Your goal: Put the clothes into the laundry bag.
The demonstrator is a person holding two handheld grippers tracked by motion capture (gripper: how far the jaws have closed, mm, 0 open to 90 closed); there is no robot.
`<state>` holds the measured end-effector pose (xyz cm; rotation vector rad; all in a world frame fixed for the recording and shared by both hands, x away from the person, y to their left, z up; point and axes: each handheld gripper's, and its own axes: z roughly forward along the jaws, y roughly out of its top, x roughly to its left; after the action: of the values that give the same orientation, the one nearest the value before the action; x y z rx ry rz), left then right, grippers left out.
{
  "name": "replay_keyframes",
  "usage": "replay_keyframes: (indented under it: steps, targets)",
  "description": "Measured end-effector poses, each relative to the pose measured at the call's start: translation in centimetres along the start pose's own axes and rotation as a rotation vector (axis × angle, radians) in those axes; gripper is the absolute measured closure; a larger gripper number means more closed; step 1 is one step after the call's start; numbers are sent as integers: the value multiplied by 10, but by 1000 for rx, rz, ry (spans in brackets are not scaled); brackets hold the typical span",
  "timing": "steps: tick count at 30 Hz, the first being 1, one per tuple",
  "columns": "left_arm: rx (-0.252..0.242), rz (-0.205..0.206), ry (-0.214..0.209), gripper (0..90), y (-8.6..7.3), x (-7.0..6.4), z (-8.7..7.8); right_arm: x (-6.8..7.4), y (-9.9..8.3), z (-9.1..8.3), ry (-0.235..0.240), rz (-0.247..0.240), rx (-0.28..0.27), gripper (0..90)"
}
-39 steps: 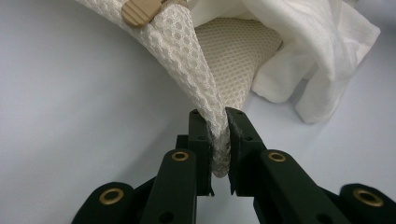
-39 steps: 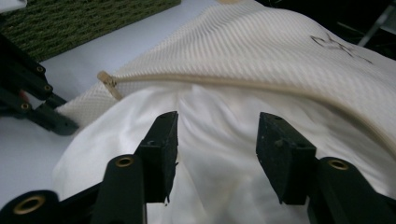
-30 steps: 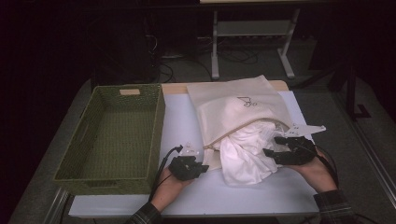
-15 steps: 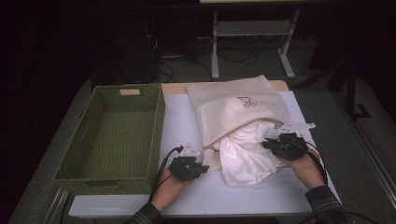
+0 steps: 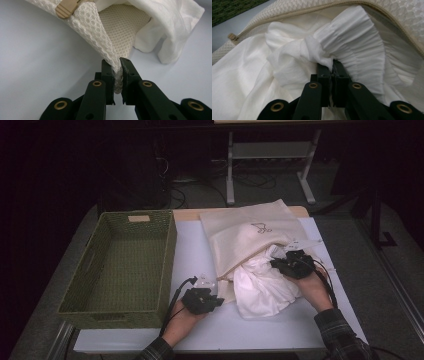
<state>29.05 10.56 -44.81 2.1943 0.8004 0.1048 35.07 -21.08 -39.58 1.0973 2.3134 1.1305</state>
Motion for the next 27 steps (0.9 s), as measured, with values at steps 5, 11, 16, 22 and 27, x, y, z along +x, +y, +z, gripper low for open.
replay_keyframes:
  steps: [5,11,16,22,27]
  targets:
    - [6,-4,-1,824,0,0,0,-3,5,9,-10,8,3,862]
    - [15,-8,-6,827,0,0,1,-11,10,23,-46,25,25,865]
    - [21,-2,-7,827,1,0,1,-18,17,31,-86,52,-4,865]
    - [19,-2,-8,826,0,0,1,-25,26,40,-164,62,-30,865]
    - [17,0,-10,825,1,0,1,-30,31,46,-209,59,-42,865]
